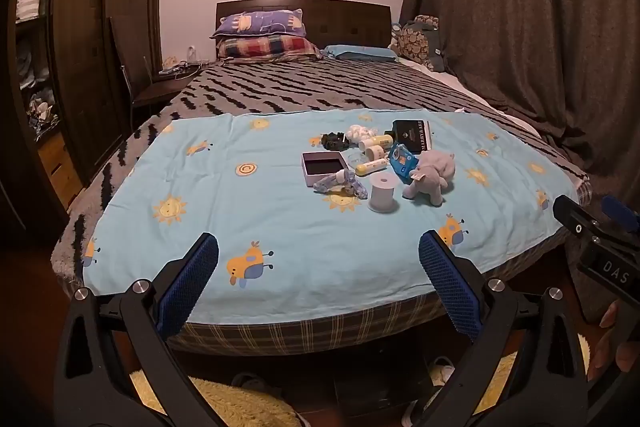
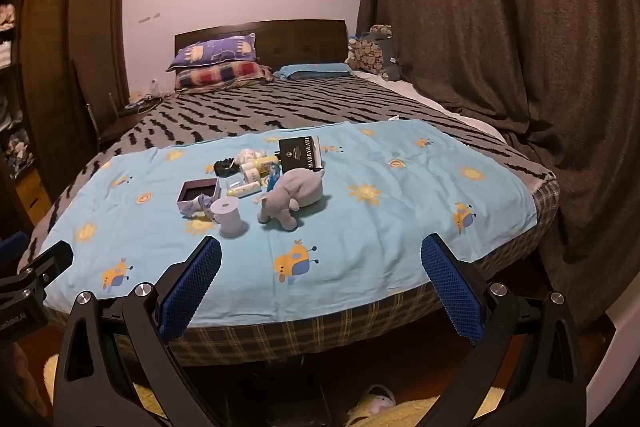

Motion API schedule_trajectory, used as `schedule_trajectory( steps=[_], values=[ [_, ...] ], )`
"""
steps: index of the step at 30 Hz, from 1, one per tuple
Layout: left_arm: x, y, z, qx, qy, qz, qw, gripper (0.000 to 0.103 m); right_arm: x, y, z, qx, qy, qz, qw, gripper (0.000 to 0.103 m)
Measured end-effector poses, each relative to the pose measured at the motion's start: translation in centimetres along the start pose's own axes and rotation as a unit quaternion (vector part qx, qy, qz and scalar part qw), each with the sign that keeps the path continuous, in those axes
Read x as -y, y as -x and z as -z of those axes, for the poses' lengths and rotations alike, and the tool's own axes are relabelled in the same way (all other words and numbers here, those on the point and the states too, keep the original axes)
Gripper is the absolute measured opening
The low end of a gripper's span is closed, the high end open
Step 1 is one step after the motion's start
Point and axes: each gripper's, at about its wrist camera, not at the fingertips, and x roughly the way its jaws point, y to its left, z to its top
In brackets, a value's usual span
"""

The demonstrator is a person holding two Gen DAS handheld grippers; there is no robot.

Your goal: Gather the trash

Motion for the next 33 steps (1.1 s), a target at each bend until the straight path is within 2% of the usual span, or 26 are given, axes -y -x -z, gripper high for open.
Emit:
schedule_trajectory(
  steps=[33],
  values=[
    [-0.01,0.16,-0.28,0.003,0.002,0.000,1.0000,0.095,-0.34,0.26,-0.46,0.002,0.002,-0.006,1.000,0.100]
  ],
)
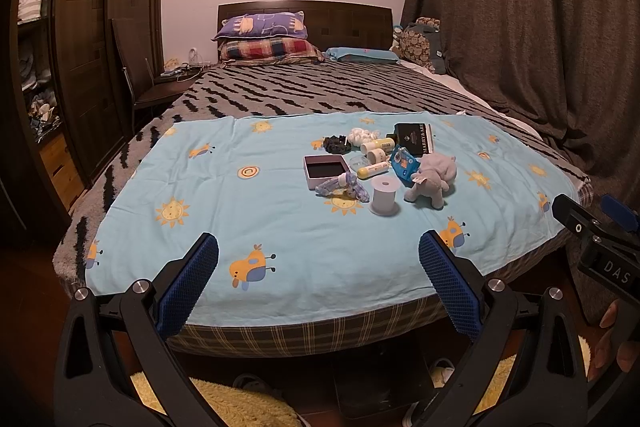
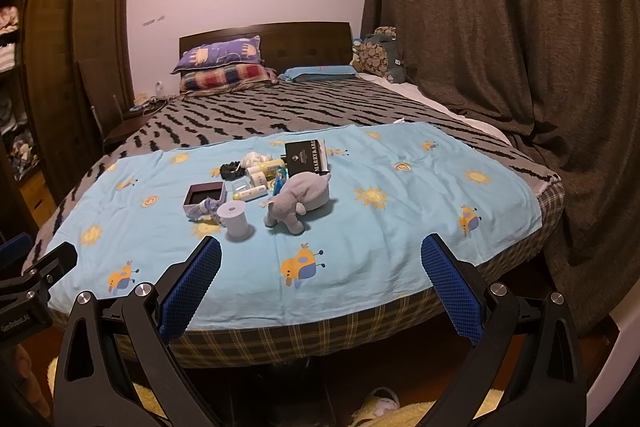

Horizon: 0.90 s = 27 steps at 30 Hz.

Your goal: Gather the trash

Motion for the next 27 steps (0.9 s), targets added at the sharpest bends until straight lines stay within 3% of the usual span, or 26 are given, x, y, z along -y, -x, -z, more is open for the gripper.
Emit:
schedule_trajectory(
  steps=[27],
  values=[
    [-0.29,0.46,-0.83,0.002,-0.001,0.001,1.0000,0.095,-0.19,-0.02,-0.04,0.000,-0.001,-0.001,1.000,0.100]
  ],
)
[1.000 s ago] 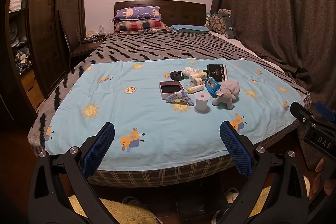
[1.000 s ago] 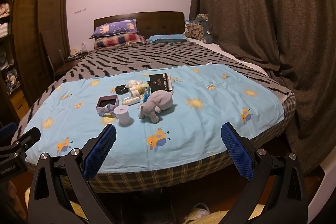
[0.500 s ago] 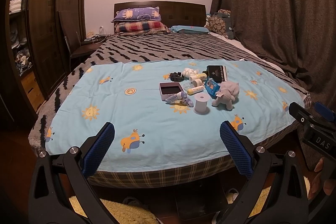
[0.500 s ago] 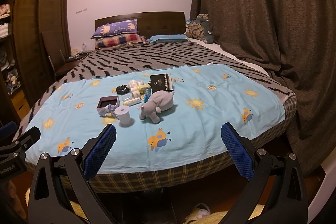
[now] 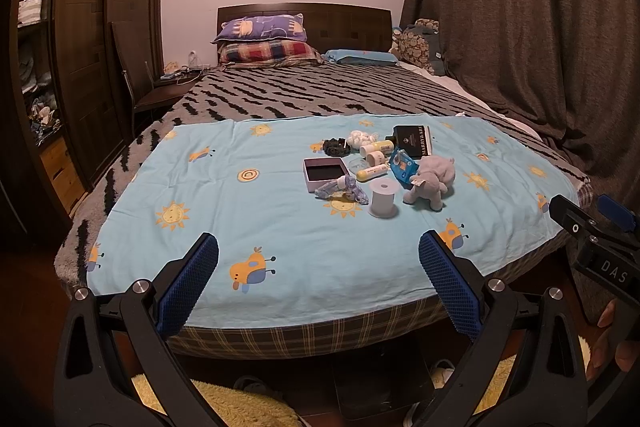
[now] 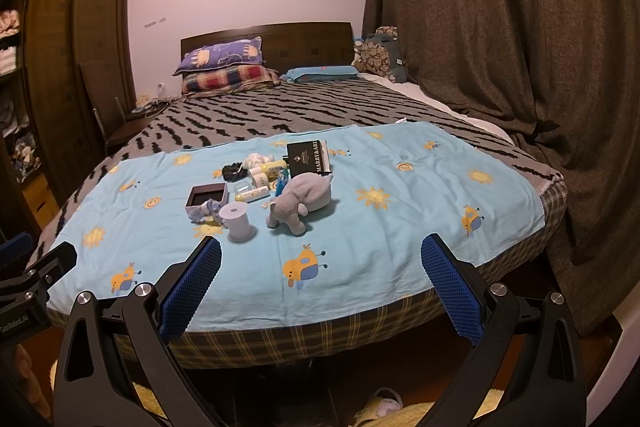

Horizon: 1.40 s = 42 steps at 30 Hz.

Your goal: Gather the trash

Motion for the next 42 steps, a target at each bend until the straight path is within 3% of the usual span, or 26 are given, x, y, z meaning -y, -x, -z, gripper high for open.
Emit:
schedule_trajectory(
  steps=[15,22,33,42],
  values=[
    [0.0,0.1,-0.2,0.000,-0.001,0.000,1.0000,0.095,-0.3,-0.3,0.1,-0.002,-0.001,-0.002,1.000,0.100],
    [-0.2,-1.7,-0.5,-0.021,-0.008,-0.004,0.9997,0.095,-0.3,-1.8,0.4,-0.010,-0.002,0.000,1.000,0.100],
    [0.3,-6.7,0.2,-0.050,-0.016,-0.008,0.9986,0.095,0.1,-6.5,1.0,-0.032,0.005,0.009,0.999,0.100],
    [0.8,-11.7,0.4,-0.074,-0.035,-0.011,0.9966,0.095,-0.1,-12.9,0.8,-0.064,-0.020,-0.016,0.998,0.100]
  ],
)
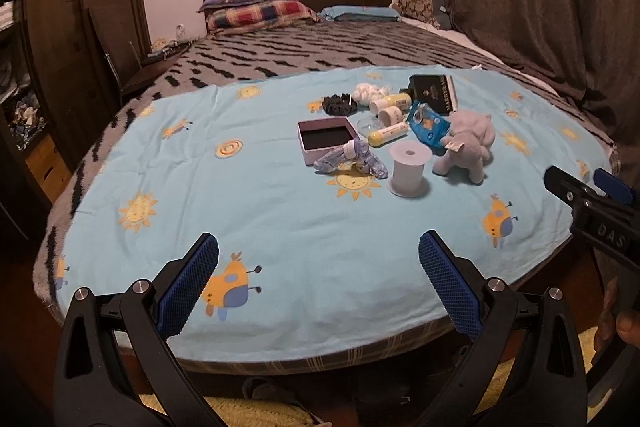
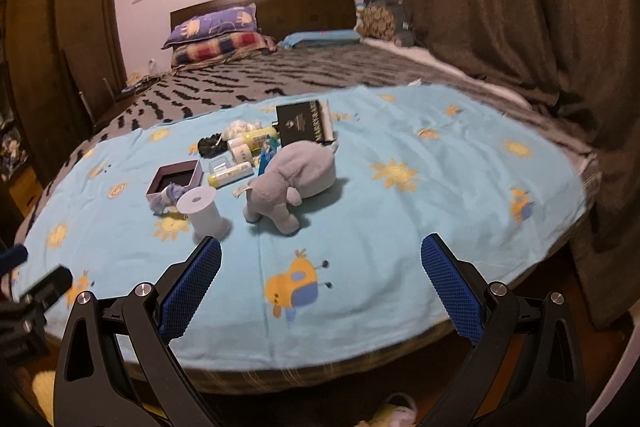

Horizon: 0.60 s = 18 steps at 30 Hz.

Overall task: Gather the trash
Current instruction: 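Grasp the grey plush elephant with the right tool while the left tool grasps the white tape roll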

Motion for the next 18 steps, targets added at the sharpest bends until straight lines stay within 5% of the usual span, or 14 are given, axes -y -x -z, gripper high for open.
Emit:
schedule_trajectory(
  steps=[12,18],
  values=[
    [1.0,-6.7,-1.0,-0.035,-0.017,0.034,0.9987,0.095,-1.2,-9.0,-0.6,-0.062,0.002,-0.064,0.996,0.065],
    [1.1,-8.6,-1.1,-0.050,-0.025,0.030,0.9980,0.093,-2.7,-11.4,-1.1,-0.078,0.011,-0.092,0.993,0.063]
  ],
)
